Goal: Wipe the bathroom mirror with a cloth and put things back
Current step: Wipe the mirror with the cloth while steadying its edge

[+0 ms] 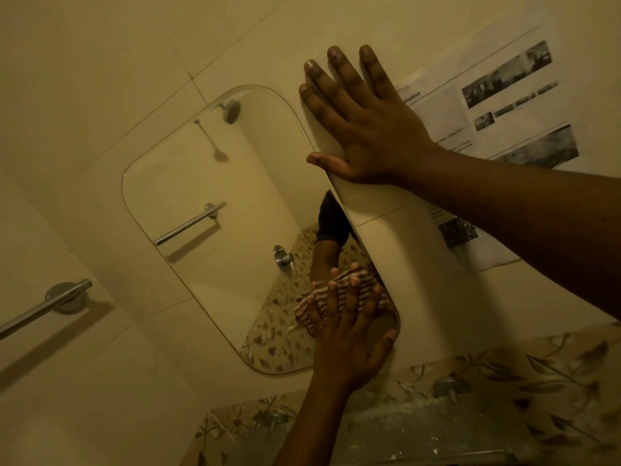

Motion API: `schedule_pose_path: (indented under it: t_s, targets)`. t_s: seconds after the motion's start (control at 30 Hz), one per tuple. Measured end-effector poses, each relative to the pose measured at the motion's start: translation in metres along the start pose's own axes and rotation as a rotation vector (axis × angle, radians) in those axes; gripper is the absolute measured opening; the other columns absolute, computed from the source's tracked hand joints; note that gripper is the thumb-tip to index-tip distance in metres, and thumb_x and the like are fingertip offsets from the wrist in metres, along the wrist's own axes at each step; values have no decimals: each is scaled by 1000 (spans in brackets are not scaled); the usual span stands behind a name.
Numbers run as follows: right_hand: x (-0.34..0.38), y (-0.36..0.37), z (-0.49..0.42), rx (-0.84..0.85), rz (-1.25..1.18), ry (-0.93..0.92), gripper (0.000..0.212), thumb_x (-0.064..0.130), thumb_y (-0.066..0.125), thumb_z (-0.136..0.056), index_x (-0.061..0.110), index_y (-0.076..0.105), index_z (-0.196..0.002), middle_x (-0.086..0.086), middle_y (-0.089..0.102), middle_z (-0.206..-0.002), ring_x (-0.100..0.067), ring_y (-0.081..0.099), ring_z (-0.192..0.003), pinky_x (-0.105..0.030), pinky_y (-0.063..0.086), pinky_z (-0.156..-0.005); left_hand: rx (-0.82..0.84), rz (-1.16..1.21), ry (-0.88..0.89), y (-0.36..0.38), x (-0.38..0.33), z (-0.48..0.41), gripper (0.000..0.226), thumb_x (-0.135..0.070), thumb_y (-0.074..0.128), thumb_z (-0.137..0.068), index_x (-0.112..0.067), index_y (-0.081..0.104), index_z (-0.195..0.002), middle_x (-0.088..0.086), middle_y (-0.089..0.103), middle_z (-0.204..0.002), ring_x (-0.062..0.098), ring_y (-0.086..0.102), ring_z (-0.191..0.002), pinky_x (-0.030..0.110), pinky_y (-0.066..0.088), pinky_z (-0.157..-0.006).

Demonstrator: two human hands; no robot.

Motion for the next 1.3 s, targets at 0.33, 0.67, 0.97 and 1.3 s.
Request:
schedule_pose_path:
  t_s: [0.33, 0.67, 0.97, 1.3]
  targets:
    - [0, 0, 0, -8, 7, -6, 94, 75, 18, -110, 7, 15, -174, -23, 11, -181, -48, 11, -167, -67, 7, -133, -79, -47, 28, -50, 27, -48, 84, -76, 33, -99, -35, 10, -169, 6, -4, -178, 36, -9, -164, 65, -9, -126]
    - [0, 1, 0, -3, 33, -21, 76, 47, 26, -111, 7, 16, -174, -24, 10, -181, -49, 10, -167, -67, 5, -133, -215, -39, -17, -127, 73, -129, 82, -77, 22, -102, -34, 6, -169, 5, -12, -178, 33, -15, -164, 70, -7, -125]
    - [0, 1, -1, 19, 34, -30, 83, 59, 23, -111, 6, 13, -175, -24, 7, -182, -48, 7, -168, -67, 7, -134, -232, -51, -34, -174, 99, -177, 82, -75, 29, -100, -38, 4, -169, 1, -17, -177, 29, -22, -162, 68, -11, -125]
    - [-1, 4, -2, -5, 17, -33, 99, 79, 18, -107, 6, 16, -174, -23, 7, -182, -46, 7, -168, -66, 8, -134, -181, -37, -11, -212, 120, -204, 88, -81, 22, -95, -36, 4, -169, 2, -16, -177, 31, -22, -162, 70, -13, -124]
Point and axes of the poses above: each hand's wrist, its own z-axis away from the middle knuckle, its own y-axis out of the palm, x = y × z, the point moved 5 cm from there along -z, towards the middle knuckle
